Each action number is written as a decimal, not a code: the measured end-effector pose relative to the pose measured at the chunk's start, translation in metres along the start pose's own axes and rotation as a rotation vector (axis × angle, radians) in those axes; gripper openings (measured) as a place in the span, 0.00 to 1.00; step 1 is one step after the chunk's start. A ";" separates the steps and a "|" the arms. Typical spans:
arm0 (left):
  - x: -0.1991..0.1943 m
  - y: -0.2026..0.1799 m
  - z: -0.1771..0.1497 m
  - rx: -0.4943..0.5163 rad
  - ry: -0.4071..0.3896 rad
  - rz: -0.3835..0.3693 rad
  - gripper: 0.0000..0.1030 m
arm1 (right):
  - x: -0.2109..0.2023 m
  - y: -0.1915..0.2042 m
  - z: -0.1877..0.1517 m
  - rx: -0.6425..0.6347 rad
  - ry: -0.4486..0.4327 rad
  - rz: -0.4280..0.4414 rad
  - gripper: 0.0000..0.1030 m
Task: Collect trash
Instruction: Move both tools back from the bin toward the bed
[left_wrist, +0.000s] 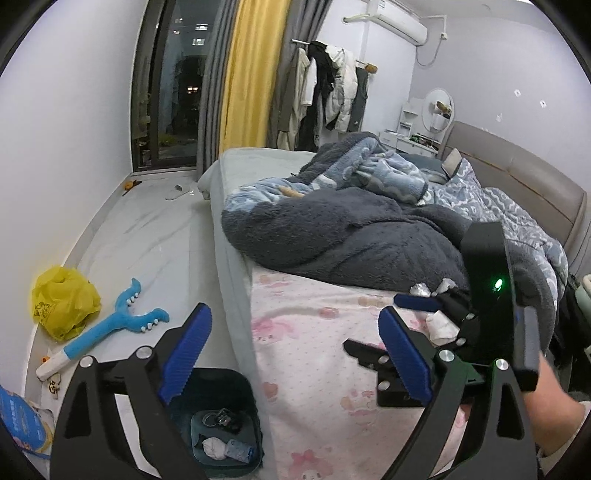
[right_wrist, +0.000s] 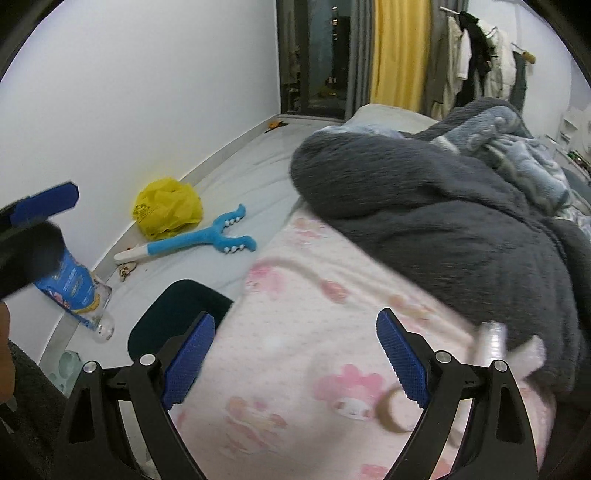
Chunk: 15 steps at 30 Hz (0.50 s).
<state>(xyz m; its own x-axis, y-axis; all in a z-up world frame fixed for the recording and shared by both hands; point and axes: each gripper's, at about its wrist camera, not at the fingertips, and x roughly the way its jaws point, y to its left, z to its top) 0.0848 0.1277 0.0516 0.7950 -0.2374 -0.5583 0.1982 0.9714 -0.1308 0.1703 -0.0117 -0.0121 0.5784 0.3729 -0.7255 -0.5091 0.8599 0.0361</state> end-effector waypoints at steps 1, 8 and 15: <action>0.003 -0.004 0.000 0.005 0.002 -0.003 0.91 | -0.004 -0.008 -0.001 0.007 -0.004 -0.009 0.88; 0.021 -0.030 -0.005 0.032 0.037 -0.041 0.91 | -0.017 -0.048 -0.007 0.058 -0.032 -0.051 0.88; 0.036 -0.044 -0.007 0.031 0.053 -0.039 0.92 | -0.018 -0.083 -0.023 0.091 -0.022 -0.090 0.88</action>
<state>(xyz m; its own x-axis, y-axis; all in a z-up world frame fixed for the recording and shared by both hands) 0.1006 0.0762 0.0312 0.7550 -0.2740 -0.5957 0.2471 0.9604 -0.1286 0.1880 -0.0979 -0.0179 0.6333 0.2993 -0.7137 -0.3948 0.9181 0.0346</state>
